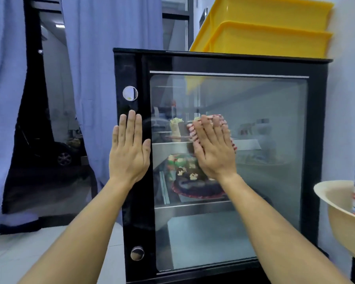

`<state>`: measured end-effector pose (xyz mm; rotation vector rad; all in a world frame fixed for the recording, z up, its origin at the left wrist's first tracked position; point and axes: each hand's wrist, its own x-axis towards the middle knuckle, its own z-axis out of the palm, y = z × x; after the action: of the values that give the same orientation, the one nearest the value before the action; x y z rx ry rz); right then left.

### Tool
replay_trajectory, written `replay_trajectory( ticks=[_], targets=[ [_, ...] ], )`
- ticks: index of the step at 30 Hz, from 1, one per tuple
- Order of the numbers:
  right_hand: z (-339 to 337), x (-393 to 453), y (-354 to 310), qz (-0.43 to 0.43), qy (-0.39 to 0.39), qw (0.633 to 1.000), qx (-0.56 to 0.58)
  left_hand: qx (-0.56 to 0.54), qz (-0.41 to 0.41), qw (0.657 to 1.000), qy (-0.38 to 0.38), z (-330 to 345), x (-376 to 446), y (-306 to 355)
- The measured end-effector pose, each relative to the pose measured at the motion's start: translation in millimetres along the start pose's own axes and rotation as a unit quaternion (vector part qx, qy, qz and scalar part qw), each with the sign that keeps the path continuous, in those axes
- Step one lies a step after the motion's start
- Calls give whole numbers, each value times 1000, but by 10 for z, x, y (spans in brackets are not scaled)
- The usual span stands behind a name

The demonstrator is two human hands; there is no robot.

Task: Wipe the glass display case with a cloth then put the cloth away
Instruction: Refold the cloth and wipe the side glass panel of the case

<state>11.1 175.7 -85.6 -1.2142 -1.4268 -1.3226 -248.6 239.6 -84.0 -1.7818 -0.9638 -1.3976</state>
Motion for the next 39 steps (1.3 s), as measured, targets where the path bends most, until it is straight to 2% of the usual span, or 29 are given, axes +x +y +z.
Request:
replay_trajectory(
  ticks=[2,3,5,6,7,8,10,11,13,15,16,17,19,21,22,23,24,25,27,29,30,31,32,34,35,37,38,39],
  targets=[
    [-48,-178,373,138,33,990,-7,1,3,1000,6,15,6,-4],
    [-52,-372,472,226,56,972,-2,2,3,1000,9,19,5,-7],
    [7,-804,347,417,101,903,8,5,0,1000,16,29,4,-6],
    [58,-1010,140,476,115,872,5,6,-1,1000,17,32,3,-6],
    [103,-1170,-134,492,112,863,5,6,-1,1000,16,32,7,-8],
    [121,-1271,-423,457,91,885,10,5,-2,1000,15,33,2,-6],
    [142,-1308,-785,286,11,958,29,3,-2,1000,13,29,-1,-4],
    [131,-1224,-794,191,-16,981,31,3,-2,1000,12,24,-8,1],
    [65,-857,-504,31,-43,998,27,5,-3,1000,15,20,-7,7],
    [-49,-492,-64,-49,-60,997,2,9,-3,1000,15,18,-8,9],
    [-91,-381,163,-39,-58,998,-6,10,-3,1000,16,20,-8,8],
    [-123,-334,384,7,-44,999,-9,11,-4,1000,15,22,-8,5],
    [-162,-429,701,179,-2,984,-3,11,-4,1000,11,26,-12,-1],
    [-129,-615,631,369,43,928,11,7,-5,1000,12,30,-8,0],
    [-97,-691,445,436,66,898,11,6,-6,1000,11,28,-7,0],
    [-61,-750,213,463,77,883,13,5,-7,1000,10,29,-10,2],
    [-22,-797,-41,444,64,894,16,3,-8,1000,10,27,-6,3],
    [8,-843,-263,380,25,925,17,1,-9,1000,8,25,-8,7],
    [28,-845,-457,173,-42,984,14,-1,-10,1000,4,20,-11,5],
    [-22,-613,-191,-2,-58,998,14,0,-12,1000,6,13,-13,-2],
    [-57,-469,13,-44,-53,998,8,1,-11,1000,6,13,-12,3],
    [-85,-359,224,-45,-51,998,-2,1,-11,1000,7,16,-10,8],
    [-93,-318,433,-3,-39,999,-13,3,-10,1000,7,19,-13,14],
    [-119,-412,776,185,11,983,-14,6,-11,1000,9,20,-22,24],
    [-148,-505,883,299,39,953,-4,8,-13,1000,11,23,-22,31],
    [-181,-704,903,507,71,858,39,14,-12,1000,11,30,-22,45],
    [-192,-779,817,572,76,815,57,16,-11,1000,11,34,-23,49],
    [-187,-840,694,600,73,794,67,20,-9,1000,12,37,-23,50]
  ],
)
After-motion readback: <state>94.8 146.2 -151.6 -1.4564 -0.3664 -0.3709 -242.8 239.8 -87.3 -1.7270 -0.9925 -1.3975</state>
